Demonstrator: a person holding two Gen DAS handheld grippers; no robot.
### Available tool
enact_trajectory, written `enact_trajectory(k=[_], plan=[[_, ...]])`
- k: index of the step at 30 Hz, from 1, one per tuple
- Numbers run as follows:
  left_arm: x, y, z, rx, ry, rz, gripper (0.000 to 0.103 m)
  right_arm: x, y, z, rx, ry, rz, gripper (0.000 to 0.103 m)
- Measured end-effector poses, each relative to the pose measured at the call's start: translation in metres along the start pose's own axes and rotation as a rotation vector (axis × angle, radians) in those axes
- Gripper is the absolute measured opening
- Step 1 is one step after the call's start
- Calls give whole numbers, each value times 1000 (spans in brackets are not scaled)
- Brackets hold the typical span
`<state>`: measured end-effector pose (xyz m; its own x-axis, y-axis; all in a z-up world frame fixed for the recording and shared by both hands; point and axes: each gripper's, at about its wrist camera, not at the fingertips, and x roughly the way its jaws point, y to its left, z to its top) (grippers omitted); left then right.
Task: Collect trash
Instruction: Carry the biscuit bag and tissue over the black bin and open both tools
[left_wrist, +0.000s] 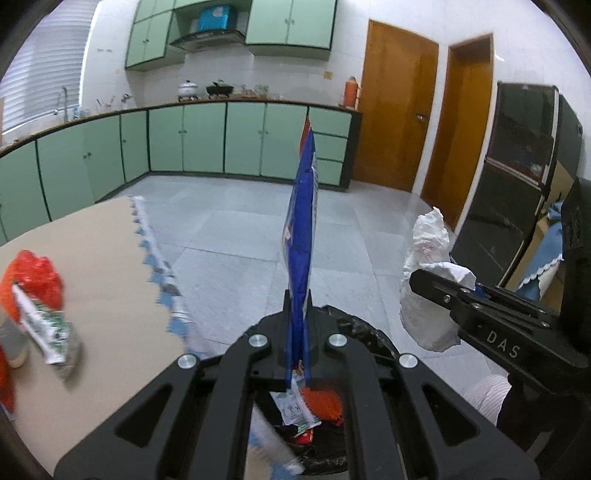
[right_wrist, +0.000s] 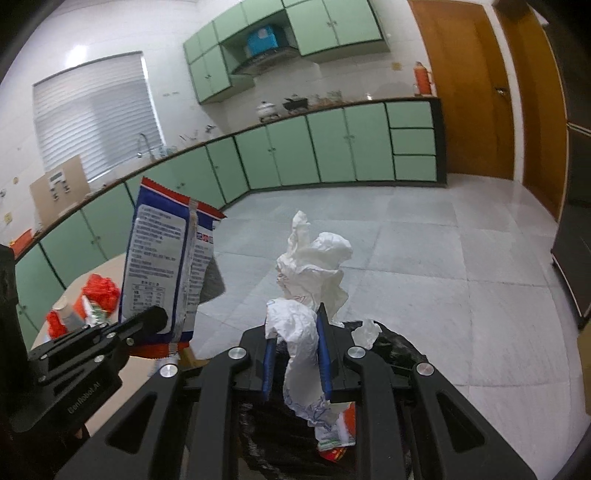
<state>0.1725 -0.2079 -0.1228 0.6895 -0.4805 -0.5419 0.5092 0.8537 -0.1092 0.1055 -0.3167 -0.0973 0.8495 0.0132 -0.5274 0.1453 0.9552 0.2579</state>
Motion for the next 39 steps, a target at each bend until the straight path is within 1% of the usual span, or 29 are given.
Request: enact_trajectory(k=[6,10,11,14,15,17,19,20,23,26,28,29,30,31,32,33,35,37,39], plan=[[38,-10,-6,17,69,-1,3,25,-22,-11,49,54,-31,19],[50,-10,-8,14,98,-3,7,38,-31,-13,62,76,-46,19],[53,-10,-9,12,104,-3,8,41,-34,-13,69,82,-46,25],[56,-7,-8,3,113,-6,10,47,-38,-15,82,95,-50,29],[58,-5,-9,-7,120,-11,13,46,-38,-18,84,97,-51,33],[60,-5,-8,-18,124,-11,19,48,-42,-22,89,102,-52,36],[61,-6,-9,-25,126,-13,28,48,-43,-23,94,106,-55,40],[61,-7,-9,-27,127,-13,29,47,-44,-23,98,106,-57,42],[60,-4,-9,-36,127,-13,31,46,-47,-23,113,102,-68,45],[54,0,-7,-47,112,-4,34,41,-50,-23,129,88,-79,50],[44,8,-5,-55,88,12,42,35,-51,-20,136,64,-90,58],[38,10,-4,-57,73,21,45,32,-51,-19,136,51,-97,66],[31,14,-2,-57,55,34,52,27,-49,-16,135,32,-106,74],[25,17,0,-56,39,47,58,24,-48,-14,135,22,-110,78],[18,21,1,-54,23,61,61,20,-46,-12,134,9,-113,85],[9,25,2,-54,6,77,67,16,-43,-10,134,-1,-113,89],[-6,34,4,-57,-16,98,72,9,-34,-4,130,-22,-110,91],[-23,46,7,-60,-41,136,78,2,-24,2,121,-42,-96,93],[-42,58,8,-70,-59,181,79,-4,-11,7,102,-64,-77,94]])
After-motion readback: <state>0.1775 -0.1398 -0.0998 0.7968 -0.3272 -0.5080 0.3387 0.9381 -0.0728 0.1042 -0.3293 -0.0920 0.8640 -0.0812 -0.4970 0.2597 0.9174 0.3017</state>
